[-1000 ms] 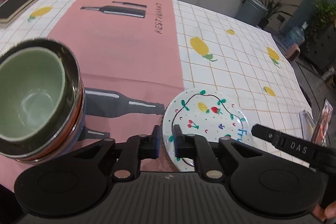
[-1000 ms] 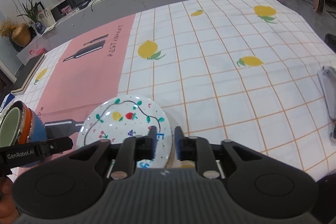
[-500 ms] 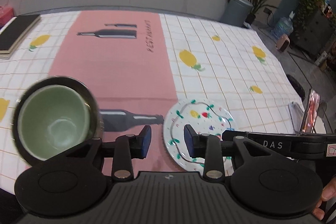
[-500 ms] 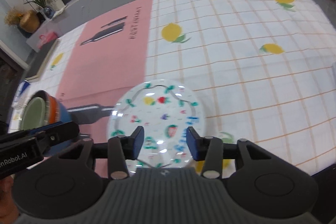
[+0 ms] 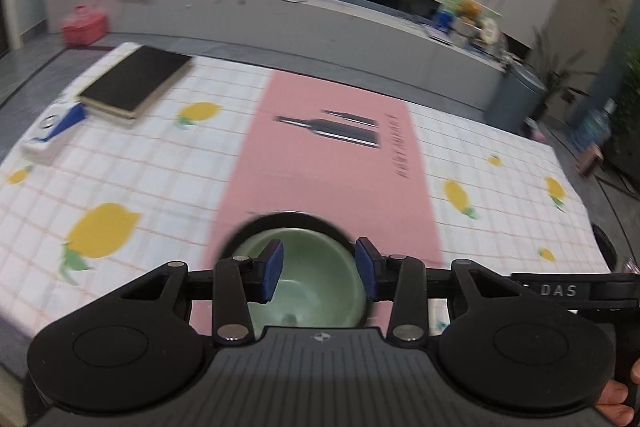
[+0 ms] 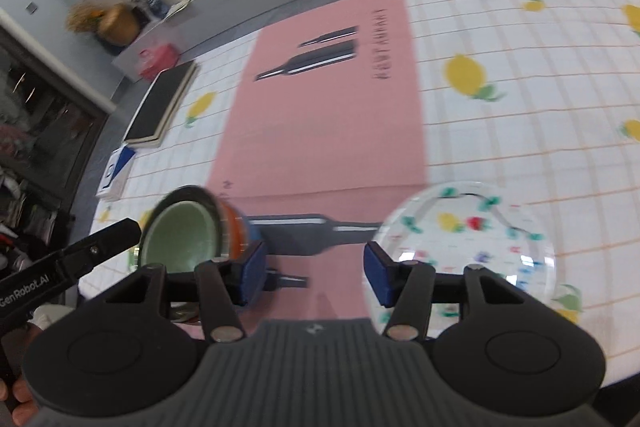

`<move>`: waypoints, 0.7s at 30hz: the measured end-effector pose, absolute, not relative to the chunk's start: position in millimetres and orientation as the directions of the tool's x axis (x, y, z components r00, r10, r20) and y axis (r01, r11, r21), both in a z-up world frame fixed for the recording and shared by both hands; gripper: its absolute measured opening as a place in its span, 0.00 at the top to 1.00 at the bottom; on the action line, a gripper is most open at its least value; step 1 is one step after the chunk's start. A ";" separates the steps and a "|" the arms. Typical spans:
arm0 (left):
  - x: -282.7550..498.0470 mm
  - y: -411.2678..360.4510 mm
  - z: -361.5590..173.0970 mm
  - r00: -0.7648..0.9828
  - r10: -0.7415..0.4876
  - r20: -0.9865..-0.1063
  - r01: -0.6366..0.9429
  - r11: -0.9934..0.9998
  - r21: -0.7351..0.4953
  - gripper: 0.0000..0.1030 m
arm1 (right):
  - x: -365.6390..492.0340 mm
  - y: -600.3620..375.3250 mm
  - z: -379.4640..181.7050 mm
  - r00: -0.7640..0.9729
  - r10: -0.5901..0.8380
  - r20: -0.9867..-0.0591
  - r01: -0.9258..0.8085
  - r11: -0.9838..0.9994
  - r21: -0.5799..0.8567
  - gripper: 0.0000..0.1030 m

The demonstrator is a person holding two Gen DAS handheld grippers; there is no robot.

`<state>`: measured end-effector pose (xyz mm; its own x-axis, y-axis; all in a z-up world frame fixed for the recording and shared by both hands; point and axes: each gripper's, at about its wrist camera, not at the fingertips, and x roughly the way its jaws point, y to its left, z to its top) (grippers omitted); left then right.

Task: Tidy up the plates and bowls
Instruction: 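Move the left tool to the bowl stack and grip the steel rim, then lift the bowl stack with the left tool and set it onto the painted plate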

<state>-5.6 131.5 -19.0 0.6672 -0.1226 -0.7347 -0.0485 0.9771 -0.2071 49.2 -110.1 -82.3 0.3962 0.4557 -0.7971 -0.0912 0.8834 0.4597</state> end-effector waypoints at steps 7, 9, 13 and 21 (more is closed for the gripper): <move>-4.5 176.5 -35.0 0.628 -0.100 -0.772 -0.141 0.960 -0.240 0.44 | 67.3 -69.8 -98.2 0.309 0.494 -0.813 -0.074 0.864 0.497 0.34; -3.3 185.0 -46.6 0.605 -0.133 -0.785 -0.168 0.943 -0.289 0.43 | 69.9 -60.0 -105.6 0.280 0.504 -0.817 -0.063 0.859 0.509 0.34; -2.6 196.3 -66.7 0.581 -0.181 -0.793 -0.214 0.907 -0.364 0.43 | 74.6 -46.2 -119.8 0.235 0.523 -0.819 -0.033 0.847 0.531 0.34; 5.9 209.6 -103.4 0.534 -0.229 -0.814 -0.298 0.850 -0.435 0.43 | 83.2 -29.9 -143.5 0.183 0.526 -0.831 0.021 0.843 0.538 0.36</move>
<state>5.9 209.6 -103.4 0.5342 -0.2287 -0.8138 -0.2981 0.8499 -0.4345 83.2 -29.9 -143.5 0.1831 0.5259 -0.8306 0.0207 0.8426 0.5381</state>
